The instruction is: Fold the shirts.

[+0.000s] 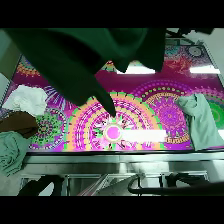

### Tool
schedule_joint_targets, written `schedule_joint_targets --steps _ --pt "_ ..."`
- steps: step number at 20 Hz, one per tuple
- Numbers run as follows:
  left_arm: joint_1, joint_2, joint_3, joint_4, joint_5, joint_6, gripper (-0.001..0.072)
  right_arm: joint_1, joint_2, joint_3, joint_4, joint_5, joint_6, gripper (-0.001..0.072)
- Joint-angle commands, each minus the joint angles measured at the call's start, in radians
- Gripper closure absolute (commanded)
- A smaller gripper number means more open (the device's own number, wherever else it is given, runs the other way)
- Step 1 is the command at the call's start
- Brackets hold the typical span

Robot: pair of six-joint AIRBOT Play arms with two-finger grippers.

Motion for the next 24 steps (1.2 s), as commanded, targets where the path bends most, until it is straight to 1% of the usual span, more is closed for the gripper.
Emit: schedule_joint_targets --steps 1,3,5,7,10,13,15,17,18,19,20,21,22,23,24 --pt "0.06 -0.006 0.134 0.0 -0.034 -0.007 0.0697 -0.004 0.049 0.078 -0.18 -0.095 -0.056 0.0693" --pt "0.095 0.048 -0.061 -0.002 0.035 0.003 0.0697 -0.004 0.039 0.063 -0.228 -0.095 -0.053 0.0693" --pt "0.093 0.074 -0.282 -0.002 0.081 0.041 0.0697 -0.004 0.007 -0.018 -0.233 -0.096 -0.052 0.0693" --pt "0.06 0.021 -0.423 -0.002 0.067 0.075 0.0697 -0.004 -0.047 -0.143 -0.233 -0.097 -0.051 0.0693" --pt "-0.007 -0.183 -0.531 0.0 0.076 0.134 0.0696 -0.004 -0.196 -0.303 -0.257 -0.105 -0.05 0.0693" --pt "-0.034 -0.465 -0.549 -0.002 0.133 0.163 0.0696 -0.005 -0.402 -0.4 -0.346 -0.172 0.019 0.0693" --pt "-0.034 -0.641 -0.519 -0.003 0.143 0.16 0.0696 -0.005 -0.542 -0.406 -0.407 -0.205 0.08 0.0692" --pt "-0.023 -0.796 -0.431 -0.003 0.098 0.136 0.0694 -0.005 -0.653 -0.406 -0.419 -0.246 0.119 0.0692" --pt "-0.02 -0.85 -0.385 -0.003 0.066 0.113 0.0686 -0.005 -0.695 -0.406 -0.419 -0.254 0.119 0.0687" --pt "-0.018 -0.888 -0.339 -0.003 0.021 0.11 0.0529 -0.005 -0.723 -0.406 -0.421 -0.253 0.13 0.0609" --pt "-0.006 -0.914 -0.289 -0.003 -0.034 0.11 0.0084 -0.006 -0.734 -0.406 -0.424 -0.252 0.133 0.0451" --pt "0.008 -0.929 -0.238 -0.002 -0.101 0.103 0.0017 -0.012 -0.733 -0.404 -0.427 -0.246 0.133 0.038" --pt "0.025 -0.932 -0.188 -0.001 -0.174 0.093 0.0017 -0.026 -0.724 -0.393 -0.427 -0.224 0.133 0.0379" --pt "0.052 -0.929 -0.128 0.0 -0.267 0.065 0.0018 -0.046 -0.712 -0.375 -0.428 -0.193 0.134 0.0335" --pt "0.08 -0.919 -0.078 0.006 -0.361 0.034 0.0018 -0.068 -0.704 -0.356 -0.431 -0.169 0.149 0.0262"
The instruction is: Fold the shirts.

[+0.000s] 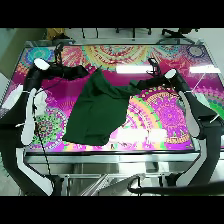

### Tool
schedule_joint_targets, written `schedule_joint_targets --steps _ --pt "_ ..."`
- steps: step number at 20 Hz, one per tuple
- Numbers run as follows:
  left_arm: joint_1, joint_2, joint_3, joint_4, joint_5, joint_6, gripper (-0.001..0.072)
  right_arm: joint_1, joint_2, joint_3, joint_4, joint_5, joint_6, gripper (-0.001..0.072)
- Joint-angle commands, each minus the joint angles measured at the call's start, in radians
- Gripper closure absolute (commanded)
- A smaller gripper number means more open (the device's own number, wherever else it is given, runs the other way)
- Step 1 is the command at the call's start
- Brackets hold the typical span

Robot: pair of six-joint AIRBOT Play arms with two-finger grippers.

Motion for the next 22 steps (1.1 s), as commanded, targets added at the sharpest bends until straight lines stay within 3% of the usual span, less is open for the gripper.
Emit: schedule_joint_targets --steps 1,5,9,11,15,22 --pt "0.082 -0.011 0.151 0.009 -0.321 -0.088 0.0018 -0.063 -0.008 0.046 -0.014 0.065 0.048 0.0196" --pt "0.192 0.182 -0.099 0.01 -0.435 -0.129 0.0018 -0.13 -0.035 0.062 0.028 0.062 0.053 0.0195" --pt "0.264 0.404 -0.527 0.026 -0.402 -0.111 0.0018 -0.124 -0.109 0.064 0.156 0.103 0.011 0.0196" --pt "0.298 0.512 -0.733 0.111 -0.387 -0.11 0.0018 -0.117 -0.131 0.064 0.224 0.146 -0.024 0.0195" --pt "0.375 0.711 -1.084 0.189 -0.359 -0.11 0.0018 -0.093 -0.152 0.064 0.23 0.159 -0.023 0.0197" --pt "0.386 0.931 -1.423 0.182 -0.127 -0.111 0.0018 -0.068 -0.198 0.064 0.277 0.151 -0.023 0.021"
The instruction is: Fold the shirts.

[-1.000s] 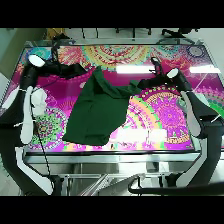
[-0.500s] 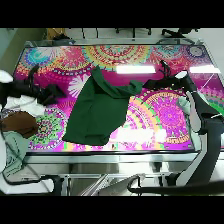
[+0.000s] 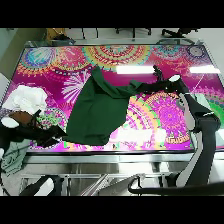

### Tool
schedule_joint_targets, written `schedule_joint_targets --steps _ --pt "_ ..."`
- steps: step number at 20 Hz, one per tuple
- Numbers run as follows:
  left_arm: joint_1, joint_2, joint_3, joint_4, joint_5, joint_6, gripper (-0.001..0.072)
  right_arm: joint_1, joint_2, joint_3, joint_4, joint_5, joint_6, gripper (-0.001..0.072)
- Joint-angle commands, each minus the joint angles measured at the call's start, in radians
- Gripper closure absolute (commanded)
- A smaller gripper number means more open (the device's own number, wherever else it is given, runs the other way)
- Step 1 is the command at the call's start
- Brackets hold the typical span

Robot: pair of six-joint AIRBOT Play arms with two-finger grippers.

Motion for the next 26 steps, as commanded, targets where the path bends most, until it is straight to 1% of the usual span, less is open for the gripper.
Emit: schedule_joint_targets --steps 1,2,3,5,7,9,10,11,12,13,14,15,16,18,20,22,23,25,26 --pt "0.005 0.093 -0.146 0.004 0.168 0.0 0.0018 0.009 -0.021 0.0 0.028 -0.002 -0.002 0.0212" --pt "0.005 0.1 -0.161 0.003 0.209 0.0 0.0018 0.009 -0.023 0.0 0.042 -0.002 -0.002 0.0256" --pt "0.005 0.101 -0.171 0.003 0.247 0.0 0.0018 0.009 -0.027 0.0 0.06 -0.002 -0.002 0.0412" --pt "0.005 0.08 -0.169 0.003 0.32 0.0 0.0018 0.009 -0.031 0.0 0.068 -0.001 -0.002 0.0485" --pt "0.005 0.02 -0.144 0.003 0.359 0.0 0.0019 0.009 -0.033 0.0 0.068 -0.001 -0.002 0.0686" --pt "0.005 -0.062 -0.096 0.004 0.375 0.001 0.0026 0.009 -0.032 0.0 0.068 0.0 -0.002 0.0692" --pt "0.005 -0.101 -0.068 0.004 0.385 0.001 0.0185 0.008 -0.032 0.0 0.068 -0.001 -0.002 0.0692" --pt "0.004 -0.143 -0.034 0.003 0.395 0.001 0.0385 0.008 -0.031 0.0 0.068 0.001 -0.002 0.0693" --pt "0.0 -0.182 0.0 0.002 0.399 0.001 0.0534 0.007 -0.026 0.0 0.068 0.01 -0.002 0.0693" --pt "-0.012 -0.224 0.042 0.003 0.399 0.006 0.0632 0.002 -0.018 0.0 0.068 0.026 -0.002 0.0693" --pt "-0.032 -0.26 0.087 -0.003 0.394 0.018 0.0694 -0.003 -0.005 0.0 0.063 0.046 -0.002 0.0694" --pt "-0.056 -0.296 0.14 -0.021 0.392 0.039 0.0691 -0.008 0.014 -0.001 0.042 0.074 -0.001 0.0694" --pt "-0.08 -0.328 0.195 -0.028 0.396 0.043 0.0691 -0.016 0.037 -0.001 -0.004 0.109 0.009 0.0694" --pt "-0.127 -0.399 0.348 -0.026 0.418 0.043 0.0692 -0.02 0.094 -0.009 -0.153 0.194 0.071 0.0695" --pt "-0.15 -0.484 0.534 -0.025 0.425 0.042 0.0692 -0.02 0.185 -0.077 -0.268 0.255 0.102 0.0695" --pt "-0.166 -0.587 0.756 -0.02 0.414 0.041 0.0692 -0.021 0.326 -0.231 -0.3 0.261 0.117 0.0695" --pt "-0.175 -0.646 0.876 -0.02 0.401 0.041 0.0692 -0.021 0.419 -0.343 -0.299 0.253 0.14 0.0694" --pt "-0.21 -0.75 1.081 -0.02 0.38 0.042 0.0692 0.002 0.611 -0.586 -0.296 0.217 0.214 0.0694" --pt "-0.236 -0.808 1.184 -0.021 0.369 0.042 0.0692 0.026 0.718 -0.718 -0.295 0.179 0.27 0.0694"
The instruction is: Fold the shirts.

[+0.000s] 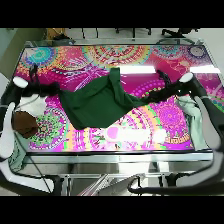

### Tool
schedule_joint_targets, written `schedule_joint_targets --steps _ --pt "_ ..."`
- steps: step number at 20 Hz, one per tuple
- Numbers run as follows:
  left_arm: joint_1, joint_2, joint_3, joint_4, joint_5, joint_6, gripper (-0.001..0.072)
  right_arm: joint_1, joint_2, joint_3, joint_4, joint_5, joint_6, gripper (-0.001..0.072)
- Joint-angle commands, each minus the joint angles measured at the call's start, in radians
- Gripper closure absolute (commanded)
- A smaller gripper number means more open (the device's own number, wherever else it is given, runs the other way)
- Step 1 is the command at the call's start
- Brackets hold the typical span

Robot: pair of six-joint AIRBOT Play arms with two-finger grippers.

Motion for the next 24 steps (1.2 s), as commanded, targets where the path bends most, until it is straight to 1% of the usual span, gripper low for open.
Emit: schedule_joint_targets --steps 1,3,4,5,7,9,10,11,12,13,14,16,17,18,19,20,21,24 --pt "-0.076 -0.199 0.37 0.001 -0.037 0.002 0.0692 0.058 0.333 -0.404 -0.029 -0.085 0.186 0.0694" --pt "-0.13 -0.29 0.498 0.001 -0.06 0.002 0.0692 0.114 0.483 -0.594 -0.024 -0.222 0.301 0.0693" --pt "-0.156 -0.328 0.539 0.001 -0.072 0.0 0.0691 0.133 0.533 -0.66 -0.017 -0.289 0.34 0.0692" --pt "-0.175 -0.349 0.551 0.001 -0.076 -0.003 0.0691 0.142 0.57 -0.707 0.0 -0.34 0.355 0.0692" --pt "-0.199 -0.354 0.519 0.002 -0.066 -0.003 0.069 0.142 0.595 -0.723 0.022 -0.39 0.355 0.0692" --pt "-0.196 -0.354 0.511 0.002 -0.109 -0.021 0.0686 0.142 0.597 -0.723 0.039 -0.451 0.354 0.0686" --pt "-0.185 -0.352 0.524 0.002 -0.167 -0.026 0.0464 0.142 0.597 -0.723 0.039 -0.481 0.344 0.0686" --pt "-0.169 -0.348 0.542 0.002 -0.238 -0.035 0.0003 0.142 0.597 -0.72 0.039 -0.51 0.336 0.0683" --pt "-0.148 -0.336 0.551 0.001 -0.298 -0.057 0.0017 0.138 0.597 -0.713 0.039 -0.531 0.319 0.0605" --pt "-0.119 -0.311 0.55 0.004 -0.357 -0.066 0.0018 0.126 0.595 -0.698 0.037 -0.538 0.289 0.0357" --pt "-0.086 -0.286 0.55 0.003 -0.411 -0.067 0.0018 0.103 0.591 -0.678 0.037 -0.535 0.247 0.0268" --pt "-0.011 -0.232 0.531 0.003 -0.526 -0.088 0.0018 0.017 0.576 -0.615 0.032 -0.486 0.149 0.0268" --pt "0.026 -0.191 0.478 0.003 -0.564 -0.089 0.0018 -0.036 0.563 -0.582 0.031 -0.439 0.123 0.0265" --pt "0.056 -0.151 0.412 0.003 -0.589 -0.089 0.0018 -0.089 0.549 -0.551 0.032 -0.385 0.102 0.0216" --pt "0.084 -0.107 0.324 0.003 -0.605 -0.089 0.0018 -0.139 0.535 -0.528 0.032 -0.331 0.079 0.0115" --pt "0.105 -0.066 0.232 0.003 -0.609 -0.088 0.0018 -0.177 0.527 -0.519 0.032 -0.287 0.053 0.0091" --pt "0.12 -0.021 0.123 0.003 -0.601 -0.083 0.0018 -0.204 0.523 -0.518 0.031 -0.247 0.005 0.0091" --pt "0.138 0.093 -0.182 0.002 -0.494 -0.044 0.0018 -0.218 0.502 -0.519 0.032 -0.144 -0.155 0.0091"
